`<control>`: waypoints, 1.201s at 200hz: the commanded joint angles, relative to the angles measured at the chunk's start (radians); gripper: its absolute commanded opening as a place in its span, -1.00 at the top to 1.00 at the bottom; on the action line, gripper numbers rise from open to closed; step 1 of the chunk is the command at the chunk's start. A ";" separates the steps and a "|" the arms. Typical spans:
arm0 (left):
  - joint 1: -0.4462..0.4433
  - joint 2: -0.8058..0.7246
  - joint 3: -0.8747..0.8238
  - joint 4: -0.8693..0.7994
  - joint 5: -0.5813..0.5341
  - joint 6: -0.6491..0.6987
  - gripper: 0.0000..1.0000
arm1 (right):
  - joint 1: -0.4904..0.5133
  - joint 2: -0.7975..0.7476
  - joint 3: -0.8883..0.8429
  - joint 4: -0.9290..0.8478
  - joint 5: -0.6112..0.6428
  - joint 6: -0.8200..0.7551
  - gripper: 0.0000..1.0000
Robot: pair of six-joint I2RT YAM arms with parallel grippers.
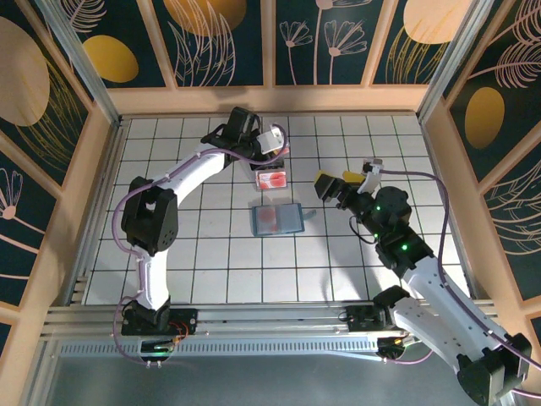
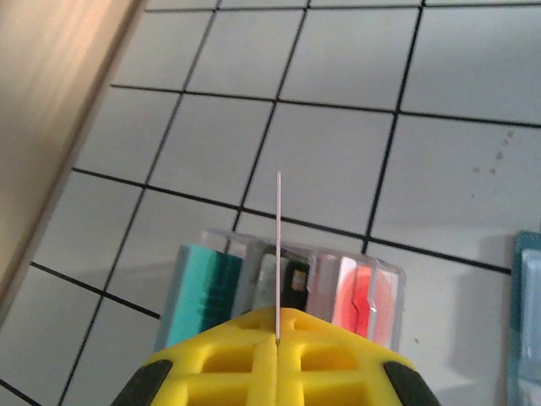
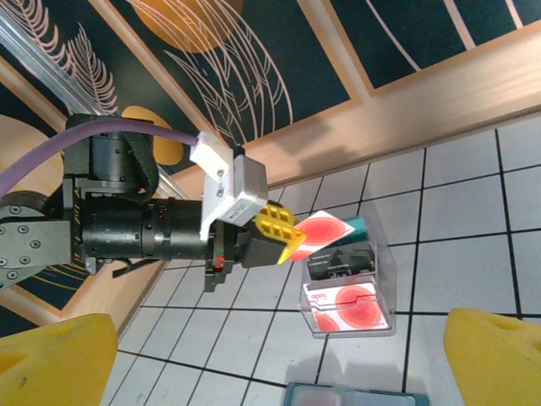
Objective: Take the credit cards out of the card holder
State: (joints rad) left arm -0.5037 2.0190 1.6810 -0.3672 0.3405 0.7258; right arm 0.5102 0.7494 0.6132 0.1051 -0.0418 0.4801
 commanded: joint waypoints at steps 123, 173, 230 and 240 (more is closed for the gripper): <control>0.007 -0.003 -0.073 -0.071 0.018 0.087 1.00 | -0.007 0.037 -0.008 0.002 0.019 0.003 -0.99; 0.007 0.040 -0.042 -0.087 0.016 0.104 1.00 | -0.006 0.046 -0.001 0.000 0.026 0.000 -0.98; 0.007 0.096 0.011 -0.124 0.009 0.129 1.00 | -0.006 0.050 -0.005 0.001 0.017 0.005 -0.99; 0.007 0.105 0.021 -0.130 0.006 0.131 1.00 | -0.006 0.048 -0.007 0.002 0.016 0.005 -0.99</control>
State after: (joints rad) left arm -0.5037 2.0933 1.6558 -0.4496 0.3340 0.8196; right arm 0.5102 0.8013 0.6102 0.0956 -0.0422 0.4774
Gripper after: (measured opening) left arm 0.044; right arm 0.992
